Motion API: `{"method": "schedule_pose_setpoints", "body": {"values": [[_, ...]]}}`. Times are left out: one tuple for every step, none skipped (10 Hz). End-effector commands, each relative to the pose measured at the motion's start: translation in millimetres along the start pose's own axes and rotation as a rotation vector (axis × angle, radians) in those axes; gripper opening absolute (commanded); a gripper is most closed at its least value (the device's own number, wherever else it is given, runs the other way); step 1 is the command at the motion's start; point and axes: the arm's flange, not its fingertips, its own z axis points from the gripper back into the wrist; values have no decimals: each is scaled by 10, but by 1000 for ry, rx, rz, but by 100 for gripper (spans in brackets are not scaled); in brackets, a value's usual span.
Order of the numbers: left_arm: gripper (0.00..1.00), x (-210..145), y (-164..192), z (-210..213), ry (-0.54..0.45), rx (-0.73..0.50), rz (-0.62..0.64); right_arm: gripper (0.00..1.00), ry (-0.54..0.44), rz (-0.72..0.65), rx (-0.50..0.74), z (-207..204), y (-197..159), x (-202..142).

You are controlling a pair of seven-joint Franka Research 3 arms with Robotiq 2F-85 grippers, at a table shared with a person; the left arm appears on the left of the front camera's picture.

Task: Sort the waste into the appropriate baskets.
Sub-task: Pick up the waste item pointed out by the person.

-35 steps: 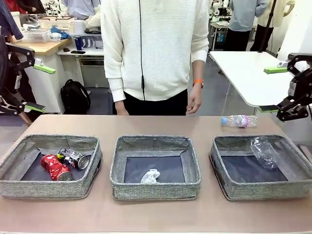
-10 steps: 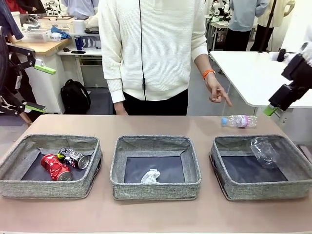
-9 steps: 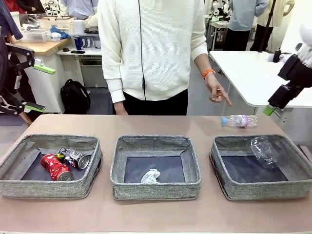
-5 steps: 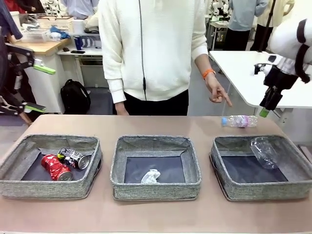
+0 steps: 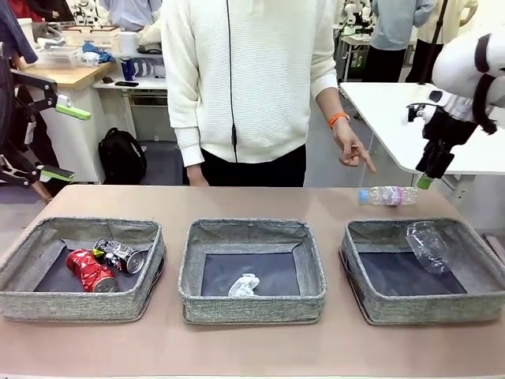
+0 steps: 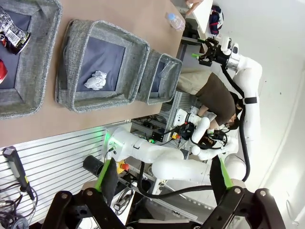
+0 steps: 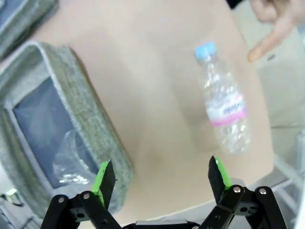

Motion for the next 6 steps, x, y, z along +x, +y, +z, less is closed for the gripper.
{"method": "schedule_pose_setpoints", "body": {"values": [[100, -21, -2, 0, 1, 7, 9, 100, -30, 148, -60, -190, -377, 5], [100, -21, -2, 0, 1, 7, 9, 100, -24, 195, -79, -249, -436, 24], [100, -21, -2, 0, 1, 7, 9, 100, -31, 240, -79, -321, -505, 33], [100, -21, -2, 0, 1, 7, 9, 100, -13, 244, -68, -423, -594, 37], [100, -21, -2, 0, 1, 7, 9, 100, -28, 270, -59, -519, -686, 40], [100, -21, -2, 0, 1, 7, 9, 100, -17, 262, -21, -600, -773, 42]]}}
